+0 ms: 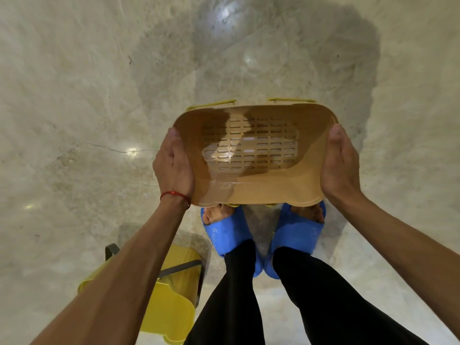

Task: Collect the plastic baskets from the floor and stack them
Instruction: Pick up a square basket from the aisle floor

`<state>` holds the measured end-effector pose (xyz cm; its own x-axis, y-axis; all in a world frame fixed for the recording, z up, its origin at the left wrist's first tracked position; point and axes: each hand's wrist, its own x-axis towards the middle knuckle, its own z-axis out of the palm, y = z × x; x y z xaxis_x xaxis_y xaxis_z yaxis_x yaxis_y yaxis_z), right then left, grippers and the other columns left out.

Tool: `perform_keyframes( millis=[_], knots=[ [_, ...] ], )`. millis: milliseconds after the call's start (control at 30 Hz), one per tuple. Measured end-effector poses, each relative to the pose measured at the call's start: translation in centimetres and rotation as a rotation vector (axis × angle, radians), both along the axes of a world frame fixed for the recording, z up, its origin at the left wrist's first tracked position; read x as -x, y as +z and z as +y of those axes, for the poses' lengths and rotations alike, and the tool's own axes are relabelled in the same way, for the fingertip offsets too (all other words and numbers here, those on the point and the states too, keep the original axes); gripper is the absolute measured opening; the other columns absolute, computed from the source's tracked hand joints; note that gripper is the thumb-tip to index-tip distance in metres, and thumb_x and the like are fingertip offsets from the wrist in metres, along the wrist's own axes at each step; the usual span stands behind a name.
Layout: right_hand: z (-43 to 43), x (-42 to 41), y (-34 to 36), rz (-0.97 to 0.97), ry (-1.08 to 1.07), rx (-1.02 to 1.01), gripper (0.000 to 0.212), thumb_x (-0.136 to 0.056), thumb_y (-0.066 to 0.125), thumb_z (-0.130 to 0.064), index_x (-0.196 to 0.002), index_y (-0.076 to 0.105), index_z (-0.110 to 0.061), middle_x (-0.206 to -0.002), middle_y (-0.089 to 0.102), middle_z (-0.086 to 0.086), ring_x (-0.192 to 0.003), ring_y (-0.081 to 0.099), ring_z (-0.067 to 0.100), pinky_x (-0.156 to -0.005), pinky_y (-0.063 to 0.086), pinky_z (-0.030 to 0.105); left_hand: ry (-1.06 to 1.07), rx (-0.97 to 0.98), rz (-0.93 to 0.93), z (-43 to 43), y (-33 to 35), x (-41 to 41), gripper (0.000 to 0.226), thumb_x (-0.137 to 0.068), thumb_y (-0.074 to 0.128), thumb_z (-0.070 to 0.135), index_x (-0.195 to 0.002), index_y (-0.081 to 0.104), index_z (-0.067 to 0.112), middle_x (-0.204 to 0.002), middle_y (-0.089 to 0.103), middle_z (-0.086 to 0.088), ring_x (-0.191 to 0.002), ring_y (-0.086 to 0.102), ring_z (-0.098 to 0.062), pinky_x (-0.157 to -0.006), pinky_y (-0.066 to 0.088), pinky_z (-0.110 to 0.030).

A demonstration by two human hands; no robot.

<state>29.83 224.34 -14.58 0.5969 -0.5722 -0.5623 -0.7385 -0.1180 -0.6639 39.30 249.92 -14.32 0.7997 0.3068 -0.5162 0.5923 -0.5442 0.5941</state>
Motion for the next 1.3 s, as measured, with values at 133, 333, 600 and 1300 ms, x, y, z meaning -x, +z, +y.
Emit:
perform_keyframes(
  millis=[133,333,600,1300],
  knots=[
    [-0.2,-0.1,-0.2,0.069,-0.060,-0.173,0.080,-0.091,0.022,-0.077,-0.150,0.046,-0.028,-0.149,0.052,-0.006,-0.138,0.046,0.009,-0.119,0.035,0.042,0.019,0.045,0.161,0.4,0.2,-0.4,0.067,-0.093,0.022,0.074,-0.075,0.065,0.025,-0.077,0.067,0.004,-0.072,0.062,-0.011,-0.071,0.049,-0.035],
    [0.0,0.0,0.4,0.129,-0.111,-0.235,0.099,-0.077,0.020,-0.091,-0.154,0.039,-0.032,-0.158,0.042,-0.007,-0.145,0.039,0.012,-0.122,0.029,0.045,0.057,0.125,0.309,-0.1,1.7,-0.7,0.087,-0.072,0.021,0.091,-0.107,0.071,0.028,-0.112,0.071,-0.008,-0.106,0.064,-0.031,-0.100,0.049,-0.051],
    [0.1,3.3,9.5,0.253,-0.195,-0.190,0.092,-0.083,0.023,-0.088,-0.144,0.054,-0.027,-0.144,0.058,0.001,-0.132,0.054,0.022,-0.113,0.042,0.047,0.063,0.138,0.294,-0.5,11.3,3.0,0.085,-0.073,0.026,0.091,-0.112,0.071,0.030,-0.110,0.073,0.000,-0.105,0.067,-0.023,-0.100,0.049,-0.051],
    [-3.6,18.6,52.0,0.142,-0.655,0.158,0.059,-0.102,0.029,-0.064,-0.062,0.056,-0.030,-0.058,0.059,-0.012,-0.061,0.057,0.002,-0.056,0.038,0.019,-0.484,0.115,0.230,-12.1,51.1,8.8,0.080,-0.089,0.021,0.081,-0.121,0.069,0.025,-0.120,0.068,-0.010,-0.111,0.062,-0.032,-0.104,0.044,-0.052]
  ],
)
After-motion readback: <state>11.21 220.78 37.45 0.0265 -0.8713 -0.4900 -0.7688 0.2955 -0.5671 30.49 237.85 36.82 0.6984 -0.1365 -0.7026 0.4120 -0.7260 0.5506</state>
